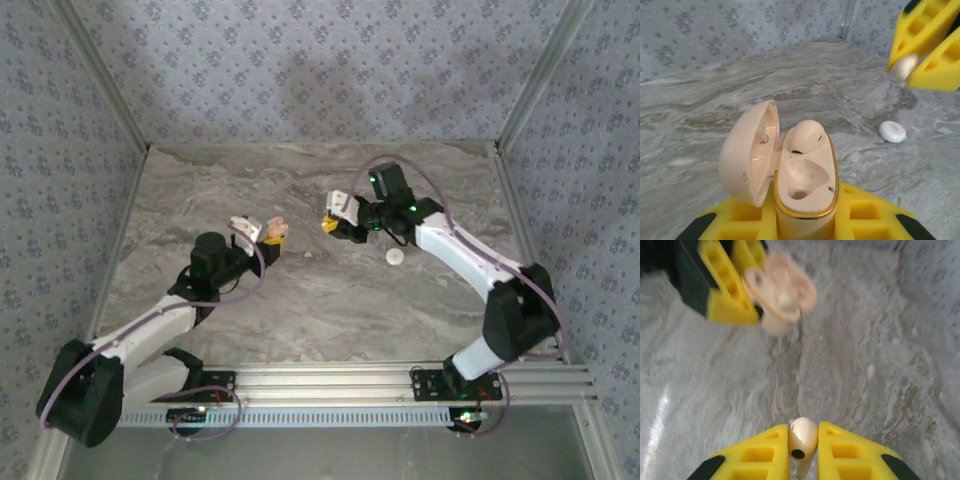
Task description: Insert the wireless bluetooth earbuds into the charging case
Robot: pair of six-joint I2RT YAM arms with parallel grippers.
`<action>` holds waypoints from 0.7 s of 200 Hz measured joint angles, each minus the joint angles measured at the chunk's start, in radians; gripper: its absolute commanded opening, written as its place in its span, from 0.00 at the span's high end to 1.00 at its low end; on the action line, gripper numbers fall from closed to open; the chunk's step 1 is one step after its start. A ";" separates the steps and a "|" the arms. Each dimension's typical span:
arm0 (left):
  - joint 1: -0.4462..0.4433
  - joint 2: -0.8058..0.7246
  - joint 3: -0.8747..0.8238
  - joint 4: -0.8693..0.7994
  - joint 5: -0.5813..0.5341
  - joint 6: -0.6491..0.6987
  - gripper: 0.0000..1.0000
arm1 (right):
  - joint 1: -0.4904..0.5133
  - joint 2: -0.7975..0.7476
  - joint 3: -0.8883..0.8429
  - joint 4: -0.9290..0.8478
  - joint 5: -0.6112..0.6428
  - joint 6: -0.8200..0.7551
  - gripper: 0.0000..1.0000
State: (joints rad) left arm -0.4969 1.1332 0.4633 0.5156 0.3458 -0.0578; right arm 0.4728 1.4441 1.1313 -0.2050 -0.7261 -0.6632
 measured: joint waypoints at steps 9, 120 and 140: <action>-0.013 0.040 0.023 0.027 0.011 0.000 0.82 | -0.019 -0.035 -0.032 0.056 -0.031 0.068 0.82; -0.146 0.293 0.237 0.244 0.134 -0.023 0.82 | -0.076 -0.179 -0.312 0.772 -0.117 0.735 0.81; -0.150 0.296 0.248 0.246 0.141 -0.023 0.82 | -0.058 -0.179 -0.314 0.801 -0.115 0.750 0.81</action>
State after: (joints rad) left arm -0.6464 1.4296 0.7109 0.7616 0.4870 -0.0811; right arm 0.4152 1.2648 0.8177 0.5957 -0.8410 0.0864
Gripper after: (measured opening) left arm 0.226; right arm 0.189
